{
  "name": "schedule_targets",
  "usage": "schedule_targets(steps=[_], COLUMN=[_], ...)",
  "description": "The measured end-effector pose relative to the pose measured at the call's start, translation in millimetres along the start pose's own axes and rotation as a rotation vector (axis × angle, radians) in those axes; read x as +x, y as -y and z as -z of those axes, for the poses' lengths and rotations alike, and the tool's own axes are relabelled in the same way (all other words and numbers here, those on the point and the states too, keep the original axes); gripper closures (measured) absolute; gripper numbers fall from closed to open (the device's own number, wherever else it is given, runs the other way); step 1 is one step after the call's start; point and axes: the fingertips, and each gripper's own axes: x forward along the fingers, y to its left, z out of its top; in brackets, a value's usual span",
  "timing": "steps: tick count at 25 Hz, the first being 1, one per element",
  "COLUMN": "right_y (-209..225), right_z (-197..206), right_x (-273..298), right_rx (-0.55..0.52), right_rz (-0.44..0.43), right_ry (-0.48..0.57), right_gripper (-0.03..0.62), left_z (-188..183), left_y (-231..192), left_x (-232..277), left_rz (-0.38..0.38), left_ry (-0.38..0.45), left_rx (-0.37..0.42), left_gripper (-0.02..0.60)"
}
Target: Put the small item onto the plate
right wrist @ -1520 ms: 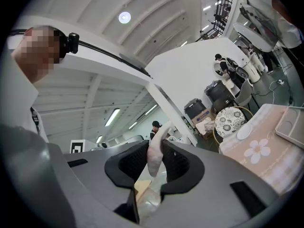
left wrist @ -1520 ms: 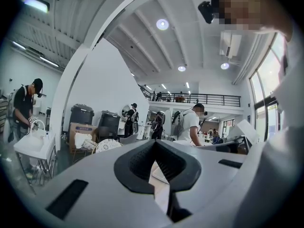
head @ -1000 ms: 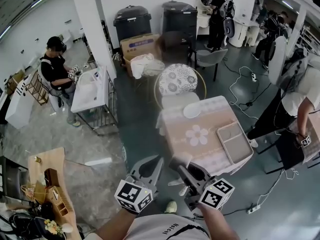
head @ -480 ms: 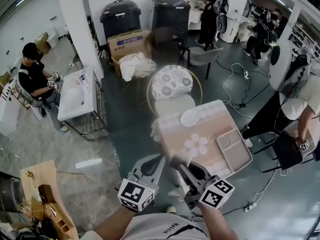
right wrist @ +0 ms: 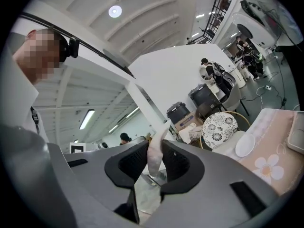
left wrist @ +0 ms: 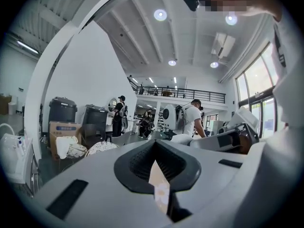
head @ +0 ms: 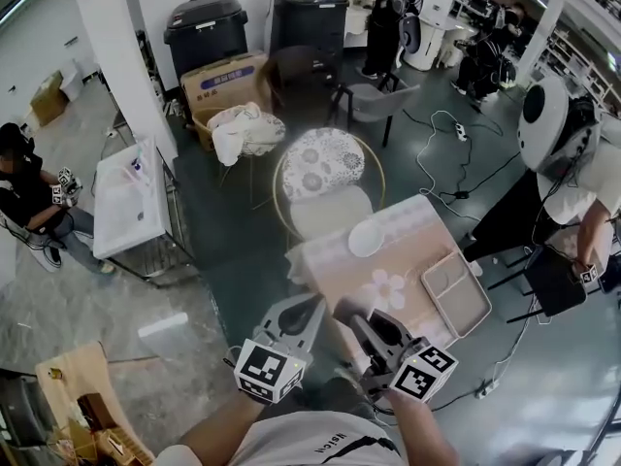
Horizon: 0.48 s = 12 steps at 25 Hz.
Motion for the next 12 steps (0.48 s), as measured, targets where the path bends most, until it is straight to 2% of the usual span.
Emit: schedule_targets(steps=[6,12], right_y=[29.9,84.5], right_z=[-10.4,-23.6], right_x=[19.2,49.1], right_rx=[0.022,0.048], right_rz=[0.048,0.067], right_ry=[0.009,0.004], right_gripper=[0.499,0.499], left_z=[5.3,18.7], left_y=[-20.5,-44.3], left_x=[35.9,92.8], left_rz=[0.048,0.071], left_ry=[-0.013,-0.036], left_rx=[-0.018,-0.001], left_gripper=[0.575,0.575])
